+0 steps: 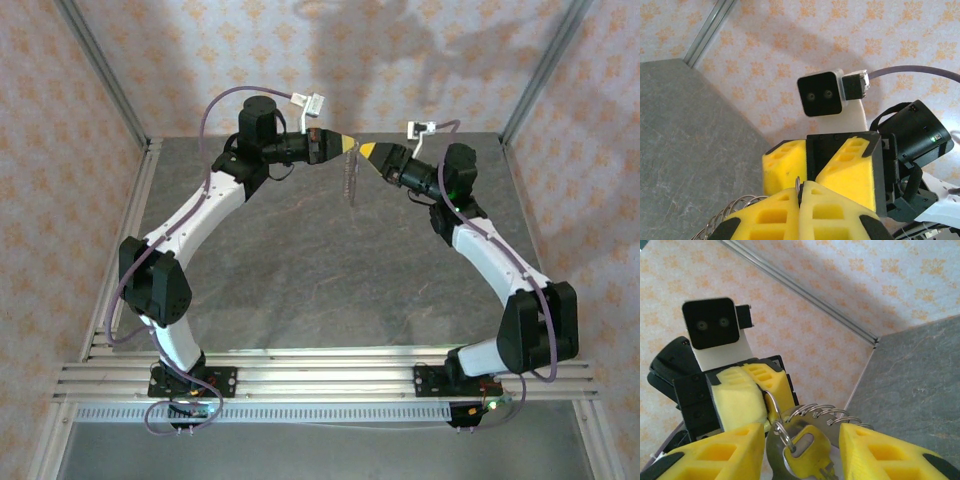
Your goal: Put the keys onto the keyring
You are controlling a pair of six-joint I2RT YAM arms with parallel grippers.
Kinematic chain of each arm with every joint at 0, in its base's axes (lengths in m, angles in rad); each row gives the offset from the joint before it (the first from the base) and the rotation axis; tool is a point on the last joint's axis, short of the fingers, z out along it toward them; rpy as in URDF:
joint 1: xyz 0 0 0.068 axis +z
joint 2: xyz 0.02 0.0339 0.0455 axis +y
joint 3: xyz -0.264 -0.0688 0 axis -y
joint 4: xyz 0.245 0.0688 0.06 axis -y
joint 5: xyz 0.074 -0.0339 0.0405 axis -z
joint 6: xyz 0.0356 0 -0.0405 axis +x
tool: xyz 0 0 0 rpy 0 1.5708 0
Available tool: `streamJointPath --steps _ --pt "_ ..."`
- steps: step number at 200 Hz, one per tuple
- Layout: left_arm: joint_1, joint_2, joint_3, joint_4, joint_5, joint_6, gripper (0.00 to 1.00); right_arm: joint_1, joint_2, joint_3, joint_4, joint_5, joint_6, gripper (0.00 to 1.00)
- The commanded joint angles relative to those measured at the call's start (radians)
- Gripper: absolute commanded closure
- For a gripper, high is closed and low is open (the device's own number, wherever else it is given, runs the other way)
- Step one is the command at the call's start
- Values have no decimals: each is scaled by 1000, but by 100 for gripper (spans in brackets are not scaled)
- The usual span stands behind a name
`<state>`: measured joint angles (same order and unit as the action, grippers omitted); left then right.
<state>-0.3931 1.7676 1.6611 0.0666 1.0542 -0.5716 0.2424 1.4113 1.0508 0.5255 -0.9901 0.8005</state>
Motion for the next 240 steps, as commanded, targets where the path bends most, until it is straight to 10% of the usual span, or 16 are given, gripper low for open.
streamJointPath --steps 1,44,118,224,240 --pt "-9 -48 4 61 -10 -8 100 12 12 20 61 6 -27 58" --pt "-11 -47 3 70 -8 -14 100 30 38 24 66 13 -30 62" --pt "-13 -52 -14 78 -38 -17 100 45 17 3 79 13 -23 100" --pt "-15 -59 -37 99 -62 -27 100 115 -8 61 -110 42 -159 100" --pt "-15 -60 -42 101 -66 -28 100 112 -29 63 -172 65 -202 82"
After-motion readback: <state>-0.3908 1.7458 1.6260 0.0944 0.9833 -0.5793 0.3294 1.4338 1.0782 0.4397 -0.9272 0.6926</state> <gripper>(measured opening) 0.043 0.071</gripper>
